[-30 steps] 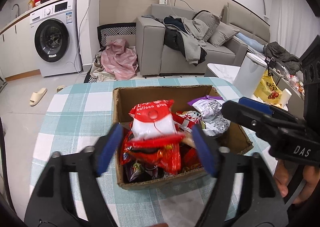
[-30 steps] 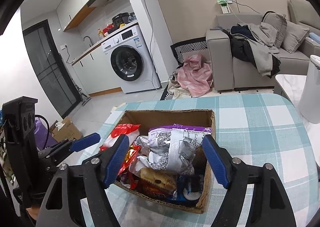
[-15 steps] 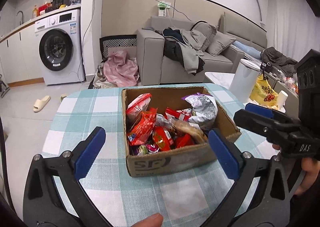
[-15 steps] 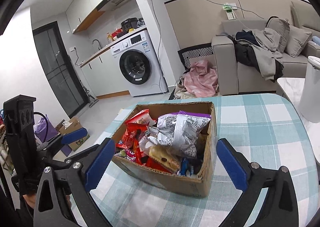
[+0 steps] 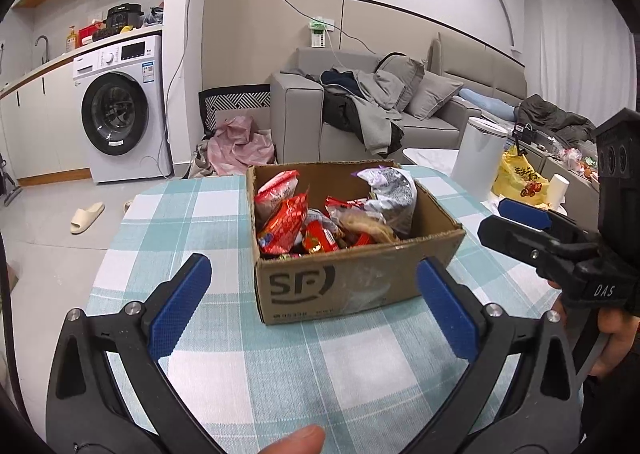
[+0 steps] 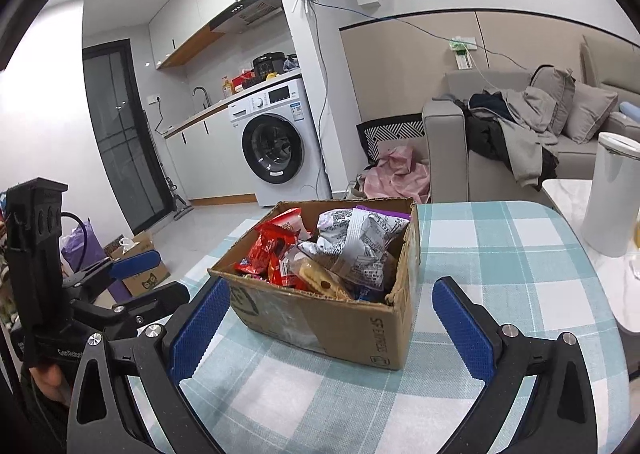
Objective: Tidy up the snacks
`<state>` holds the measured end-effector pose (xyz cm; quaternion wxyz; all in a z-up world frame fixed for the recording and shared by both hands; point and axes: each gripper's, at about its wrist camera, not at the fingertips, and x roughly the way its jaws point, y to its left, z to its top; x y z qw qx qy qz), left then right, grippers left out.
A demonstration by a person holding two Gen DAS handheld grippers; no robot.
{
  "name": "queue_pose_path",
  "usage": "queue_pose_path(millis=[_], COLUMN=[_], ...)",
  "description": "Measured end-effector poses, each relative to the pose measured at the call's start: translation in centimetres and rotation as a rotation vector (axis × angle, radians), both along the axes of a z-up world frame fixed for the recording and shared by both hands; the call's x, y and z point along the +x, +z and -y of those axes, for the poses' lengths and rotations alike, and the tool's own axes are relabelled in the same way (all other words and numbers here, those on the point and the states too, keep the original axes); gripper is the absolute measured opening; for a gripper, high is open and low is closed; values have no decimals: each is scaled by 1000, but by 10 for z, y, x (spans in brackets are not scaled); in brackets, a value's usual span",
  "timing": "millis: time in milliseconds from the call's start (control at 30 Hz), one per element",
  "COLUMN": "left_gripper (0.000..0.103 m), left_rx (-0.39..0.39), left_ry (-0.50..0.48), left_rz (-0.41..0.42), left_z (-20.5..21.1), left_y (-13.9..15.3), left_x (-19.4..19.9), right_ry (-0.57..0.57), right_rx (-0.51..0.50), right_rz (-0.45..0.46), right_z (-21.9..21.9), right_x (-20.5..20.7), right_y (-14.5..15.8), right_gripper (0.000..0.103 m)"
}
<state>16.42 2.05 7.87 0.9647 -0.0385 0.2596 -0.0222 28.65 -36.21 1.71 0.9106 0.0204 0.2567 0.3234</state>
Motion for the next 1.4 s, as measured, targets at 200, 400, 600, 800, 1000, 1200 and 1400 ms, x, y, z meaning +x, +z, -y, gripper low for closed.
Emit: queue_pose_path(millis=[200, 400, 600, 800, 1000, 1200, 1400], left_gripper=[102, 102, 102, 102, 102, 102, 102], left_rx=[16, -12, -17, -13, 6, 17, 15], left_ry=[-1, 18, 45, 76, 95, 92, 95], left_rz=[11, 51, 72, 102, 121, 114, 112], left_z=[0, -9, -15, -18, -18, -17, -17], left_y=[-8, -20, -33, -43, -50, -55, -57], left_x=[-16, -36, -43, -43, -41, -41, -39], right_ry=[10, 23, 23, 21, 16, 2, -14], right_rx=[4, 8, -15, -22, -33, -18, -13], right_rz=[55, 100, 125, 140, 163, 171, 182], right_z=[4, 5, 5, 4, 3, 8, 10], right_x=[-19, -38, -46, -45, -46, -46, -47], right_y=[-8, -11, -22, -33, -39, -40, -40], right_gripper=[103, 103, 103, 103, 103, 103, 103])
